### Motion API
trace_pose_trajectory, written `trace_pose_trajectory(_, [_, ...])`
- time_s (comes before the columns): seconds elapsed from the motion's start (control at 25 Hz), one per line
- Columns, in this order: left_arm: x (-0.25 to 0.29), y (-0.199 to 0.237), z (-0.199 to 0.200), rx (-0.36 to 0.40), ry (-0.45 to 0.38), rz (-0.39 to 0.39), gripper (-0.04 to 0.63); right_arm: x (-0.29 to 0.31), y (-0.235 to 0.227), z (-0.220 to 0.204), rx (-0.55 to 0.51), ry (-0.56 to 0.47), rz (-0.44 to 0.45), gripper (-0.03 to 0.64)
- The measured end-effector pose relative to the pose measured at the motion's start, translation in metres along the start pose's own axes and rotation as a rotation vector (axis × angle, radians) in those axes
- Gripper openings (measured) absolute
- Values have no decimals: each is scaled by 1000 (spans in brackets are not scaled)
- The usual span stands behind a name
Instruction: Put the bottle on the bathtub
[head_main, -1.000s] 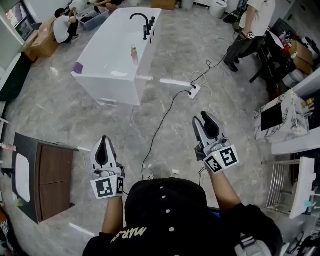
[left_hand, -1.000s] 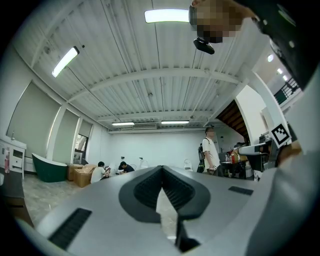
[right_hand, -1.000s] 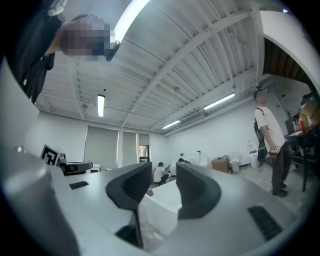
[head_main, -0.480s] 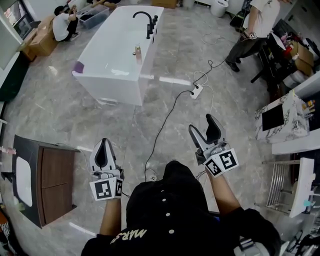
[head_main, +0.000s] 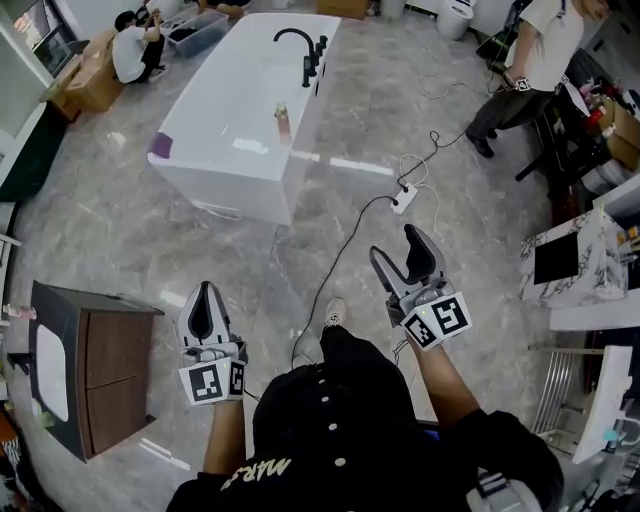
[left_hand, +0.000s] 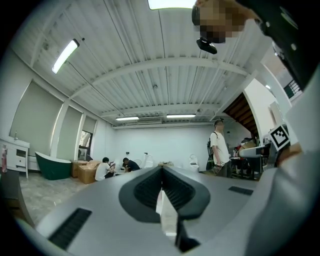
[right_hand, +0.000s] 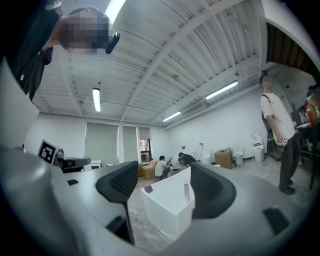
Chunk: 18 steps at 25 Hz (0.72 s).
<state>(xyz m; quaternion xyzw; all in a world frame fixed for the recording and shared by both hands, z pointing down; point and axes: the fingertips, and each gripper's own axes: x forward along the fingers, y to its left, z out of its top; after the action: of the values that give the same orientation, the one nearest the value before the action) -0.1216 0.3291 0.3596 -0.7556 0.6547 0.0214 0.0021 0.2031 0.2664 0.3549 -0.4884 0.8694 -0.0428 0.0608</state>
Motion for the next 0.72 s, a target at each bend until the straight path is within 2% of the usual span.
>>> trace_pose_trajectory(0.36, [100, -19, 11, 20, -21, 39, 11, 79, -76, 19, -22, -16, 47, 305])
trace_pose_trajectory(0.72, [129, -16, -5, 12, 37, 97, 11, 124, -108, 5, 8, 27, 78, 307])
